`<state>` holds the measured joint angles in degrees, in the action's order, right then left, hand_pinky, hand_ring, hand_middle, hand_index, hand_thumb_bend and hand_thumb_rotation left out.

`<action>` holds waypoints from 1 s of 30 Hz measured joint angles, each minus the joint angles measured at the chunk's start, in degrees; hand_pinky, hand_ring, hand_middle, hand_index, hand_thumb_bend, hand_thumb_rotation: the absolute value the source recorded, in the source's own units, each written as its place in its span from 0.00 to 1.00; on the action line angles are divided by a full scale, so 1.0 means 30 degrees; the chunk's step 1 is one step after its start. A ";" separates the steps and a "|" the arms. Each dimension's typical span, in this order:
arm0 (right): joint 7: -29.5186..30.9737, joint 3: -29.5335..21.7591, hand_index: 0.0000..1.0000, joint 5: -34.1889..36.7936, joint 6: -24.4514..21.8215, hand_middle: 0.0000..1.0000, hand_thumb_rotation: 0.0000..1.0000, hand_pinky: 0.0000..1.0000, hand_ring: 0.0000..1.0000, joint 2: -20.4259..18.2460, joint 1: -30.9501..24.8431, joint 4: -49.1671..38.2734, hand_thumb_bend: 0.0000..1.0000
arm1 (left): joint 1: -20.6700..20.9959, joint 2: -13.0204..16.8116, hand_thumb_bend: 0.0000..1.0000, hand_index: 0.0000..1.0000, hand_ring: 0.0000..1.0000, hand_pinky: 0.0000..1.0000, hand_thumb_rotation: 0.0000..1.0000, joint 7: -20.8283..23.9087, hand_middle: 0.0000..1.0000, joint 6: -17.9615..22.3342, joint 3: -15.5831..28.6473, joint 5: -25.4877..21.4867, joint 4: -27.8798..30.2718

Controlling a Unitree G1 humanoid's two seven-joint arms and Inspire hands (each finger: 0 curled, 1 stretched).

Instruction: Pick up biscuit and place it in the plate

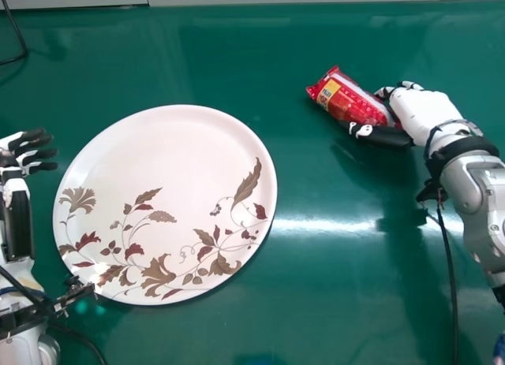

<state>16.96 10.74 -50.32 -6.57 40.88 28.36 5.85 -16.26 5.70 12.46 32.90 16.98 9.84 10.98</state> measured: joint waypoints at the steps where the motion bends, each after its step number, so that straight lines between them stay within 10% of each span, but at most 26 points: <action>1: -0.0281 0.0231 0.66 -0.0329 0.0025 0.65 0.08 0.47 0.57 0.0011 0.0235 0.0257 0.81 | -0.0011 0.0000 0.16 0.69 0.61 0.51 0.17 -0.0032 0.68 0.0021 0.0001 -0.0051 -0.0005; 3: -0.1088 0.0587 0.56 -0.0764 0.0166 0.50 0.02 0.37 0.44 0.0014 0.0747 0.1006 0.58 | -0.0047 -0.0015 0.16 0.69 0.61 0.51 0.17 -0.0063 0.68 0.0047 0.0002 -0.0150 0.0043; 6: -0.2784 0.1076 0.54 -0.1274 0.0870 0.49 0.00 0.32 0.40 0.0049 0.1341 0.2476 0.52 | -0.0110 -0.0065 0.15 0.68 0.60 0.50 0.17 -0.0064 0.67 0.0056 0.0007 -0.0155 0.0074; 13: -0.6673 0.2507 0.51 -0.3311 0.2741 0.43 0.00 0.09 0.38 0.0909 0.1972 0.4555 0.51 | -0.0194 -0.0163 0.15 0.68 0.60 0.51 0.18 -0.0094 0.67 0.0064 0.0008 -0.0207 0.0231; 30: -0.7940 0.0103 0.50 -0.1421 0.2713 0.47 0.00 0.07 0.41 0.0957 -0.0261 0.0220 0.51 | -0.0391 -0.0228 0.15 0.69 0.61 0.51 0.12 -0.0183 0.68 -0.0044 0.0059 -0.0347 0.0440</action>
<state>-6.86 11.05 -54.59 1.57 43.75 27.58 6.51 -17.44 5.02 11.91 32.77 17.15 8.80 12.30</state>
